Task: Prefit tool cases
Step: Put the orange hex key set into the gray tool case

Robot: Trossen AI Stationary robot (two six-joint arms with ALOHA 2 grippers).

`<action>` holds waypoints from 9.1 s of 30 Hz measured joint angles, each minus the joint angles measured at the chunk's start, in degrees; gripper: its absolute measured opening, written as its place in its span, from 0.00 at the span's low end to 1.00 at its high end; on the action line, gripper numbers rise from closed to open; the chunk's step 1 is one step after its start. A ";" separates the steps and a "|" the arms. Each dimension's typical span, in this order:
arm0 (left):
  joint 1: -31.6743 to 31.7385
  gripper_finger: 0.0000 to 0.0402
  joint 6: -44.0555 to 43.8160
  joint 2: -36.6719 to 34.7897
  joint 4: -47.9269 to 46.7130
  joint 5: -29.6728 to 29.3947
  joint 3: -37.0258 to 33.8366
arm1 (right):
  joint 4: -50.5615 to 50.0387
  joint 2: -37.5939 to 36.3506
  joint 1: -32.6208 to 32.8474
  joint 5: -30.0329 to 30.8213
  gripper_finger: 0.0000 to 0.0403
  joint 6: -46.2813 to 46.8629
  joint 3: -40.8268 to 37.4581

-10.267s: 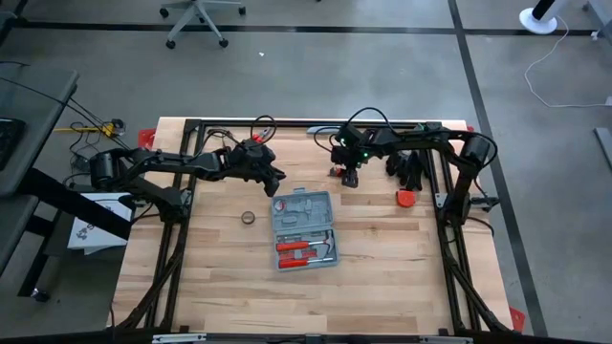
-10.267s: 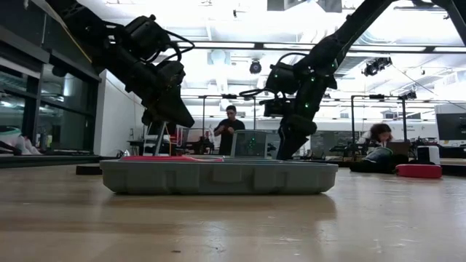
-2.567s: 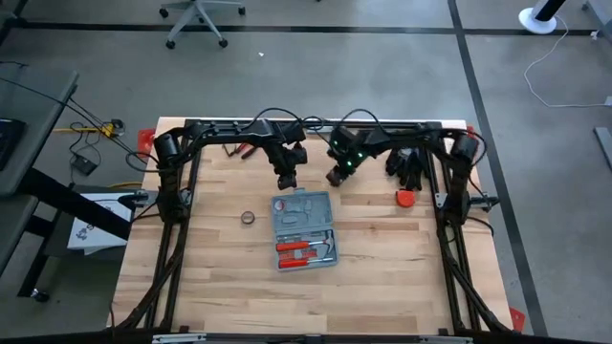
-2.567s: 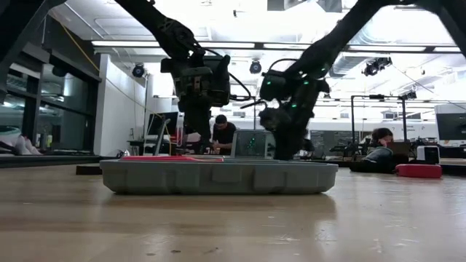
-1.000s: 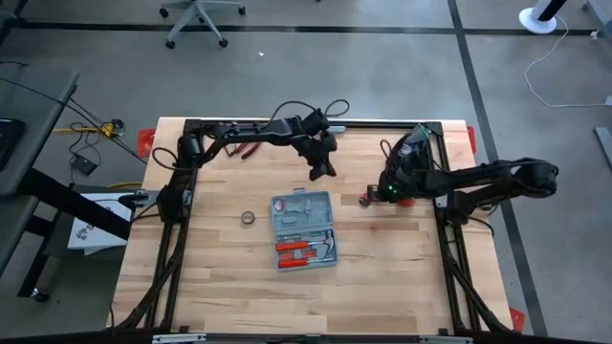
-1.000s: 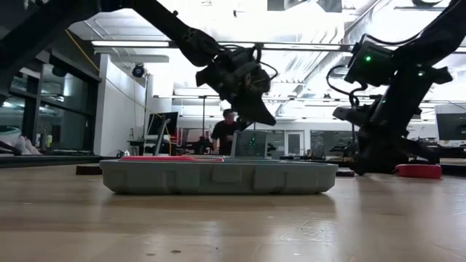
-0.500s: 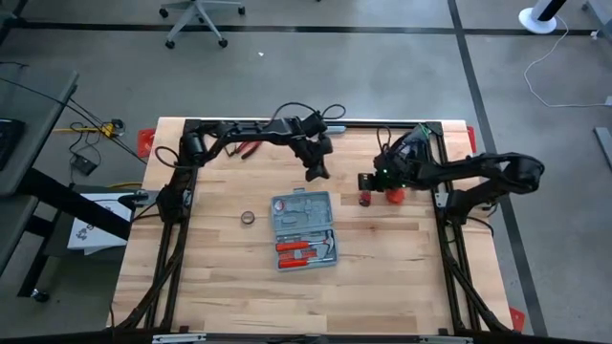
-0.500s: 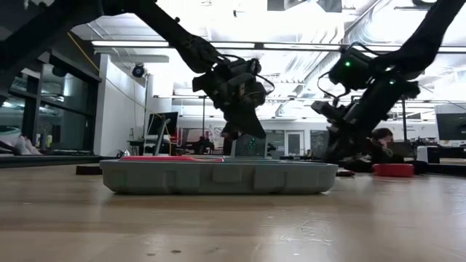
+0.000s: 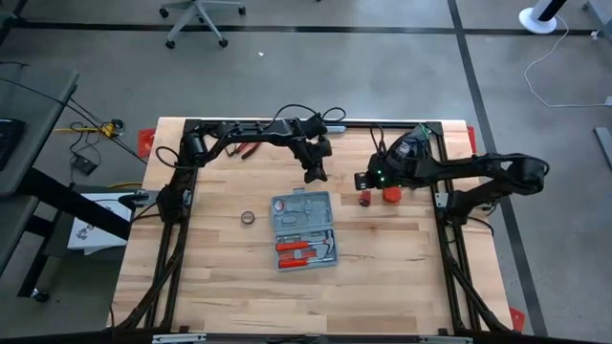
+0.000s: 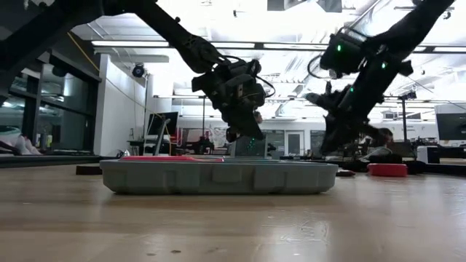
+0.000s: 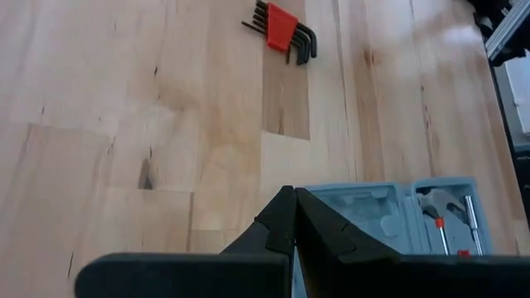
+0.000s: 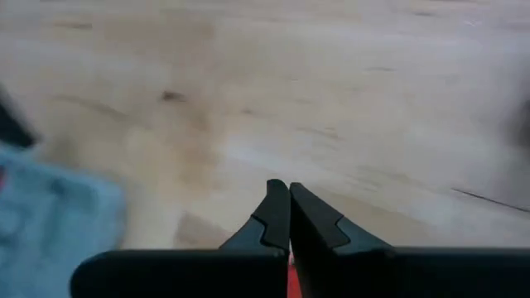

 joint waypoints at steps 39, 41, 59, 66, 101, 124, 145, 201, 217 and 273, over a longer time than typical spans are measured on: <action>0.09 0.00 3.45 0.04 -1.58 -0.08 0.04 | 0.69 10.68 2.51 -3.43 0.00 2.63 1.18; 0.07 0.00 3.47 0.04 -2.05 -0.07 0.04 | 3.77 11.65 2.65 -4.68 0.00 2.34 1.18; 0.09 0.00 4.07 0.04 -3.47 -0.07 0.04 | -2.76 -2.03 12.50 -1.84 0.00 7.48 0.90; 0.08 0.00 4.87 0.04 -3.36 -0.09 0.04 | -8.80 -2.73 18.27 -3.83 0.00 11.54 0.91; -1.10 0.00 3.93 0.04 -1.18 -0.12 0.04 | -11.95 5.43 17.86 -0.82 0.00 13.12 1.09; -3.61 0.00 -4.06 4.47 5.71 0.07 0.11 | -6.11 5.15 7.80 -3.04 0.00 2.71 0.94; -5.96 0.00 -30.19 9.99 21.08 6.66 5.77 | -6.10 3.22 12.94 -0.66 0.00 11.73 1.00; -6.40 0.30 -37.24 16.59 11.13 -6.60 11.17 | 4.79 9.85 4.95 -9.22 0.00 7.09 0.87; -5.51 0.30 -36.83 16.61 12.42 0.52 11.10 | 8.46 9.82 2.45 -11.33 0.00 3.24 0.94; -5.70 0.30 -30.66 16.70 6.09 -1.20 11.02 | 9.50 13.87 0.55 -19.02 0.00 1.58 0.98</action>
